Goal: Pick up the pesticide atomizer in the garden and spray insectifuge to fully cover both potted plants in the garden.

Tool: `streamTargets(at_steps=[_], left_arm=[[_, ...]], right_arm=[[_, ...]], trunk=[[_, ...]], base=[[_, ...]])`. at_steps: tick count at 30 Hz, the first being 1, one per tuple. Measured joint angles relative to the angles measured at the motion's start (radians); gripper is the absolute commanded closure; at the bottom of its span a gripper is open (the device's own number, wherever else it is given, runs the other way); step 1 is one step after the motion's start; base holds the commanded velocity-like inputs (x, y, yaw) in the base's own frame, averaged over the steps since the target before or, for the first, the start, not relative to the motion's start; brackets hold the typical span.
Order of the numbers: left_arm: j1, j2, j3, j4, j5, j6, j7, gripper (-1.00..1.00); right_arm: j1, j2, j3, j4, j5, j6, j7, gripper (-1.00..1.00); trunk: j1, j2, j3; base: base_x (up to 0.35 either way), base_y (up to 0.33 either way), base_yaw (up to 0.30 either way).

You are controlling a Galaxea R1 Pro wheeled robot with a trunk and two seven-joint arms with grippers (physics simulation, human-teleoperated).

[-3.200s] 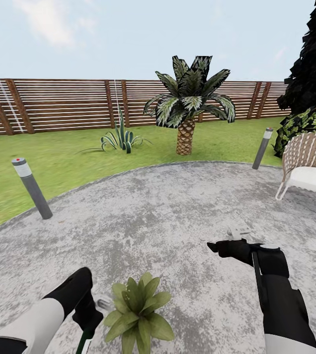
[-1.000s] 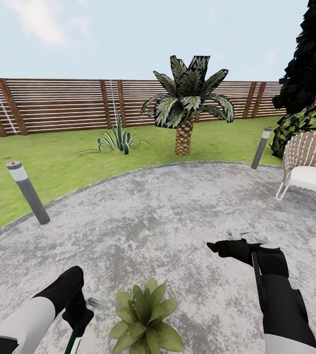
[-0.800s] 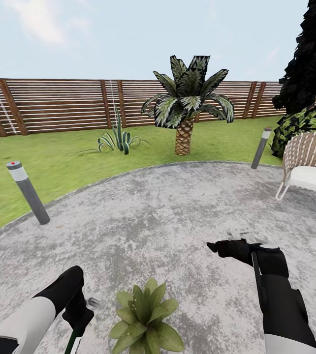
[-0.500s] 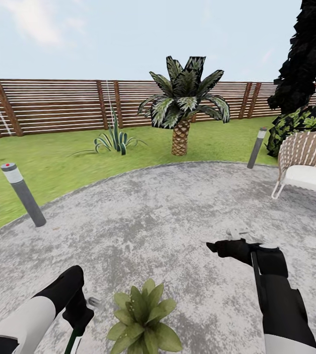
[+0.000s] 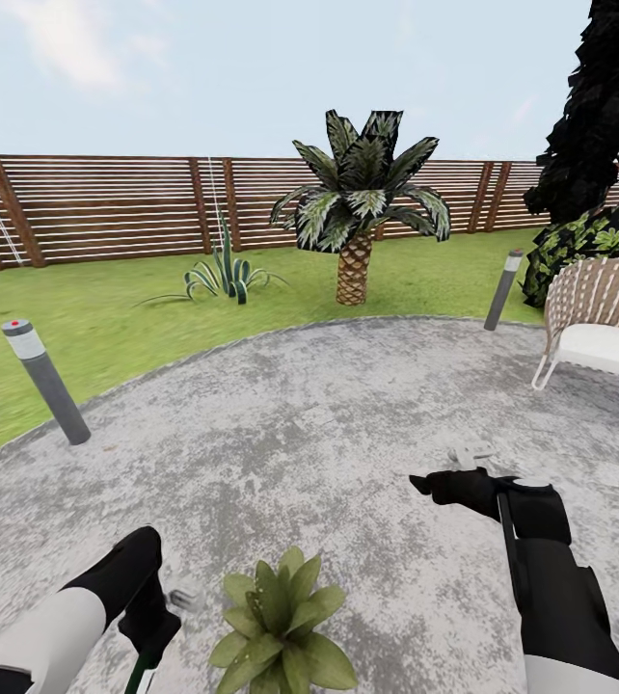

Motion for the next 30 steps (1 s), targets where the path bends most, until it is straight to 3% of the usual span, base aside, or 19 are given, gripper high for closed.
streamTargets(at_steps=[6,10,15,20,26,30], left_arm=[[0.012,-0.006,-0.002,-0.021,-0.001,-0.010,0.005,1.00],[0.013,-0.014,0.000,-0.133,0.008,-0.028,0.005,1.00],[0.014,-0.027,0.000,-0.196,0.011,-0.050,0.005,1.00],[0.015,-0.035,0.002,-0.207,0.011,-0.079,0.005,1.00],[0.044,-0.069,0.004,-0.197,0.011,-0.166,0.002,1.00],[0.057,-0.080,0.005,-0.193,0.010,-0.185,-0.006,1.00]], right_arm=[[0.000,0.000,0.000,0.000,0.000,0.000,0.000,-1.00],[0.001,0.000,0.001,0.001,0.000,0.000,0.000,-1.00],[0.000,0.000,0.000,0.001,0.000,0.000,0.000,-1.00],[0.000,0.000,0.001,0.001,0.000,0.000,0.000,-1.00],[0.000,0.001,0.003,0.001,0.000,0.000,0.000,-1.00],[0.000,0.001,0.003,0.001,0.000,0.000,0.000,-1.00]], trunk=[[0.000,0.000,0.000],[0.000,0.000,0.000],[0.000,0.000,0.000],[0.000,0.000,0.000],[0.000,0.000,0.000],[0.000,0.000,0.000]], base=[[0.000,0.000,0.000],[0.000,0.000,0.000],[0.000,0.000,0.000],[0.000,0.000,0.000],[0.000,0.000,0.000],[0.000,0.000,0.000]])
